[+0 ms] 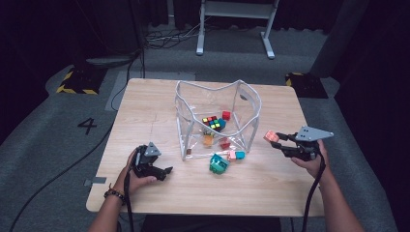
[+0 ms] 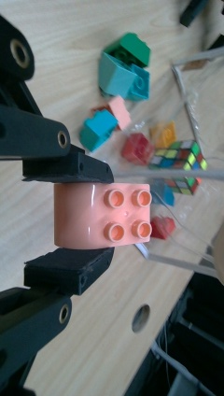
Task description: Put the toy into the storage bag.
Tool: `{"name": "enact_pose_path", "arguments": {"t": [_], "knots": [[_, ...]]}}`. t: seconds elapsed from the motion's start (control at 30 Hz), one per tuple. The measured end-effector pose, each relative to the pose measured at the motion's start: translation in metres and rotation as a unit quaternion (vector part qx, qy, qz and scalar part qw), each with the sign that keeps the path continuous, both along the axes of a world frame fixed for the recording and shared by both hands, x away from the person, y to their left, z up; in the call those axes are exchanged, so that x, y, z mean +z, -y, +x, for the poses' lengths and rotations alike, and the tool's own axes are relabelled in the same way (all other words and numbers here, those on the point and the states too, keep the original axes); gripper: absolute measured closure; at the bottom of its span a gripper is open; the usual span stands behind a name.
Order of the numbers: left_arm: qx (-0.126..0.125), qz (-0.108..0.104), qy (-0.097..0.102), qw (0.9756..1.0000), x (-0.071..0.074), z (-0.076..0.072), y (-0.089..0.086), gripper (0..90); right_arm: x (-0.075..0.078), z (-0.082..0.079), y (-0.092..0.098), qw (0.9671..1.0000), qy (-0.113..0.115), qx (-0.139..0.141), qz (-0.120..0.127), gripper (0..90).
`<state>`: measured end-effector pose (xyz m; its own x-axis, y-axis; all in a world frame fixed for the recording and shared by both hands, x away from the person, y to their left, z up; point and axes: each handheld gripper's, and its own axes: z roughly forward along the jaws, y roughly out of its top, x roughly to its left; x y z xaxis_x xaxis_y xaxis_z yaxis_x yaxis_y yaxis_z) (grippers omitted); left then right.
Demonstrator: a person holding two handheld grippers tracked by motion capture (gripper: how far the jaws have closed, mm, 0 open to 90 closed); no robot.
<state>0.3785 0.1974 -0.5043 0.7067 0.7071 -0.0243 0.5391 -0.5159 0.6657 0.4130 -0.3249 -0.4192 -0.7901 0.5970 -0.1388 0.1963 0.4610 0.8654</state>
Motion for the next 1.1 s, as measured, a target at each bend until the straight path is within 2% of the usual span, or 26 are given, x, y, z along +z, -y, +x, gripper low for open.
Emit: {"name": "enact_pose_path", "arguments": {"t": [0.27,0.47,0.53,0.63,0.67,0.77,0.93,1.1], "knots": [[0.000,0.000,0.000,1.0000,0.000,0.000,0.000,7.0,0.017,0.012,0.000,0.9997,0.014,-0.019,0.005,59.3],[0.000,0.000,0.000,1.0000,0.000,0.000,0.000,6.9,0.038,0.024,0.000,0.9990,0.029,-0.030,0.016,59.3],[0.000,0.000,0.000,1.0000,0.000,0.000,0.000,6.9,0.044,0.027,0.000,0.9989,0.026,-0.034,0.020,59.3],[0.000,0.000,0.000,1.0000,0.000,0.000,0.000,6.9,0.056,0.035,0.000,0.9983,0.036,-0.042,0.017,59.3],[0.000,0.000,0.000,1.0000,0.000,0.000,0.000,6.9,0.061,0.038,0.000,0.9981,0.035,-0.042,0.028,59.3],[0.000,0.000,0.000,1.0000,0.000,0.000,0.000,6.9,0.073,0.046,0.000,0.9975,0.038,-0.048,0.036,59.3],[0.000,-0.001,-0.001,1.0000,0.000,0.000,0.000,6.9,0.094,0.058,-0.006,0.9968,0.045,-0.045,0.047,59.3],[0.000,0.000,0.000,1.0000,0.000,0.000,0.000,6.9,0.117,0.066,-0.022,0.9972,0.056,-0.032,0.037,59.3]]}}
